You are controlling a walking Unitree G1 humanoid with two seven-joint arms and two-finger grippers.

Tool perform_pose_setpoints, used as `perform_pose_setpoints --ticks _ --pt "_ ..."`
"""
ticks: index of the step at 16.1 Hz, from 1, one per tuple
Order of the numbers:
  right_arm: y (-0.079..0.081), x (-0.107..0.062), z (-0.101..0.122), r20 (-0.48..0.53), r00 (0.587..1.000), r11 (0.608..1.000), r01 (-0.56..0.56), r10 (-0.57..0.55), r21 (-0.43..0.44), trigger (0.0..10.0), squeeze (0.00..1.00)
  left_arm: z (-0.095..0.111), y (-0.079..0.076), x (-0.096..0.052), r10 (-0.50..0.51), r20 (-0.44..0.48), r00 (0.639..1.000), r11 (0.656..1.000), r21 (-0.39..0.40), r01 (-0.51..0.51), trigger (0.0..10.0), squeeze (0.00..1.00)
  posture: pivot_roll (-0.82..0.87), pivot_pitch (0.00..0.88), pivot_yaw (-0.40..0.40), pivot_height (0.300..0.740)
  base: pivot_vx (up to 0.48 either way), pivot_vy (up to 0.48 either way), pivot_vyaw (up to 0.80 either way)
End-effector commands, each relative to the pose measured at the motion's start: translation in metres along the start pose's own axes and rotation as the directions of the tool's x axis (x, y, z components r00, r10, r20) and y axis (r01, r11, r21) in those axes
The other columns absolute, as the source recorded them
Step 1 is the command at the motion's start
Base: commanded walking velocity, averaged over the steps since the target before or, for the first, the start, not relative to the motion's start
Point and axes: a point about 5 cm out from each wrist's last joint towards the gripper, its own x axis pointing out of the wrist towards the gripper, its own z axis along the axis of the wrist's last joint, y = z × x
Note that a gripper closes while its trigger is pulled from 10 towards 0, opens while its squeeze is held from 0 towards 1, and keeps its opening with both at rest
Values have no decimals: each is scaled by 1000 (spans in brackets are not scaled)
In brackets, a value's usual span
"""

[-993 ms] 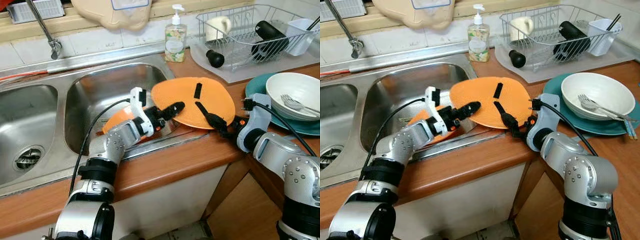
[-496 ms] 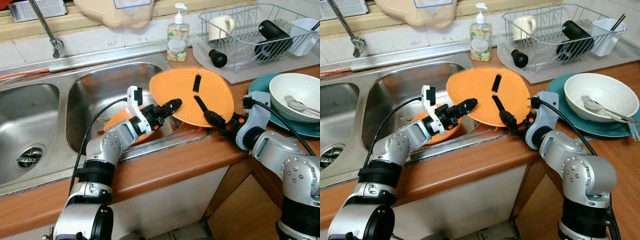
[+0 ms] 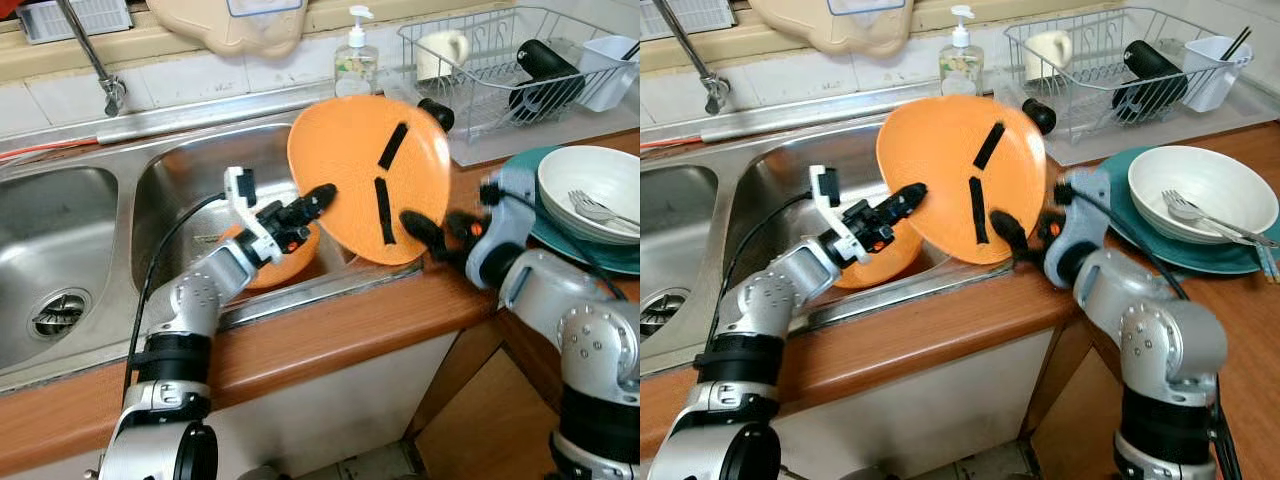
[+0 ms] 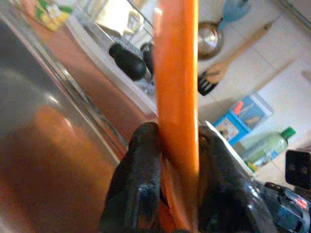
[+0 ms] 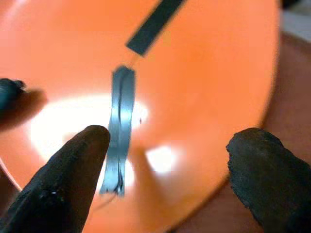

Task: Kitchen organization

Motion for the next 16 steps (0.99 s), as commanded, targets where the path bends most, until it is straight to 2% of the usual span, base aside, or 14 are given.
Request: perform_pose_setpoints --ticks 1,3,5,8,11,13,14,15,16 --pt "8 1 6 26 999 999 -47 47 -20 10000 0 17 -4 -6 -1 71 997 1000 21 -1 0 0 -153 0 84 740 0 0 0" --pt "11 2 10 37 997 998 -64 65 -29 10000 0 22 -4 -9 15 95 995 1000 21 -17 0 0 -149 0 81 740 0 0 0" --pt "18 2 15 56 992 992 -107 110 -60 10000 0 30 -1 -14 69 152 986 997 34 -75 0 0 -148 0 78 740 0 0 0" --pt "26 -1 21 75 983 983 -162 168 -89 10000 0 44 2 -27 130 217 967 988 53 -145 0 0 -148 0 78 740 0 0 0" --pt "32 -2 20 66 976 973 -198 206 -115 10000 0 57 7 -47 237 278 931 959 86 -270 0 0 -140 0 74 740 0 0 0" --pt "35 -2 18 50 973 967 -215 224 -135 10000 0 69 12 -64 332 328 885 914 121 -388 0 0 -140 0 74 740 0 0 0" --pt "35 -3 16 32 973 963 -223 230 -153 10000 0 75 15 -77 406 346 846 871 132 -472 0 0 -135 0 70 740 0 0 0" --pt "35 -3 14 12 972 959 -229 234 -169 10000 0 78 19 -86 466 351 812 836 127 -534 0 0 -131 0 66 740 0 0 0" --pt "36 -3 11 -6 971 955 -235 238 -181 10000 0 76 23 -92 511 325 796 816 110 -568 0 0 -128 0 63 740 0 0 0"
